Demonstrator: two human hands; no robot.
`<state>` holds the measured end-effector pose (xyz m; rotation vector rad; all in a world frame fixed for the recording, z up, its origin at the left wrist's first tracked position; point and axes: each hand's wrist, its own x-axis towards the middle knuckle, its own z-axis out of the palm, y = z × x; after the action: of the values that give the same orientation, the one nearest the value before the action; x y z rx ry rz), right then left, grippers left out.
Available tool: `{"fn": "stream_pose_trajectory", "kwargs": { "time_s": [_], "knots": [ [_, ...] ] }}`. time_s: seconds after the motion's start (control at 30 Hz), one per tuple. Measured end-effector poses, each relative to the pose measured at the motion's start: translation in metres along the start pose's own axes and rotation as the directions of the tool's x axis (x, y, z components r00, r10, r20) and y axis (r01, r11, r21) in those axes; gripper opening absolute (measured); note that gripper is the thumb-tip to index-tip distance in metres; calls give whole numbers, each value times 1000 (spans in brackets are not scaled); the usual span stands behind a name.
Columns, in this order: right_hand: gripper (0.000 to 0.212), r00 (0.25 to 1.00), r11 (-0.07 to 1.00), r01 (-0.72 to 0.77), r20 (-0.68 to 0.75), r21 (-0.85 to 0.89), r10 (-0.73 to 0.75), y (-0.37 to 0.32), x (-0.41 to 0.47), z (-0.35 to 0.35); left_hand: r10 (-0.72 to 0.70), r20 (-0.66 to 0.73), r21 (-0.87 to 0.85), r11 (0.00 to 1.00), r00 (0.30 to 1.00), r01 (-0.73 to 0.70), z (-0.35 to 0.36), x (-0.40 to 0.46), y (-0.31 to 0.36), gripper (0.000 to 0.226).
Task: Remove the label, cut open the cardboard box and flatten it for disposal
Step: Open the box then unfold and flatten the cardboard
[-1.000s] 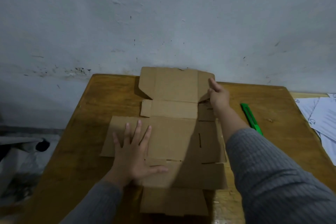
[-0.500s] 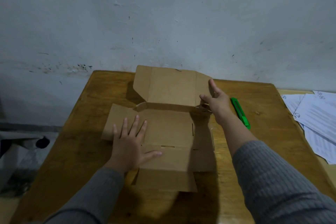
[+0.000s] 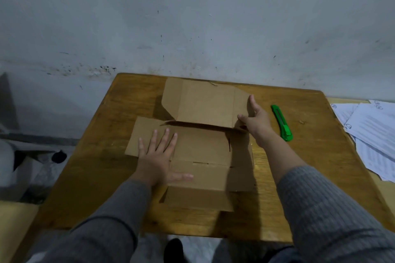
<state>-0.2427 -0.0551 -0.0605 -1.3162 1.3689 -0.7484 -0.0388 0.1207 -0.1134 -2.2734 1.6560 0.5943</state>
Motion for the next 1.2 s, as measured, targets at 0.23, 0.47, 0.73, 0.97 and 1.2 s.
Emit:
{"fn": "stream_pose_trajectory", "kwargs": {
  "time_s": [0.23, 0.47, 0.73, 0.97, 1.2],
  "knots": [
    [80, 998, 975, 49, -30, -215, -57, 1, -7, 4, -25, -169, 52, 998, 985, 34, 2, -23, 4, 134],
    [84, 998, 956, 56, -21, -288, -64, 15, -22, 1, -166, 16, -73, 983, 986, 167, 12, -32, 2, 143],
    [85, 982, 903, 175, 11, -391, -186, 7, -17, -11, -153, -1, -108, 982, 988, 152, 11, -21, 3, 144],
    [27, 919, 927, 239, -241, -288, -311, -10, -6, -25, -137, -34, -184, 975, 990, 128, 5, -2, 7, 148],
    [13, 913, 920, 263, -233, -291, -335, 14, -8, -30, -145, -52, -219, 967, 988, 130, -3, 13, 9, 151]
  ]
}}
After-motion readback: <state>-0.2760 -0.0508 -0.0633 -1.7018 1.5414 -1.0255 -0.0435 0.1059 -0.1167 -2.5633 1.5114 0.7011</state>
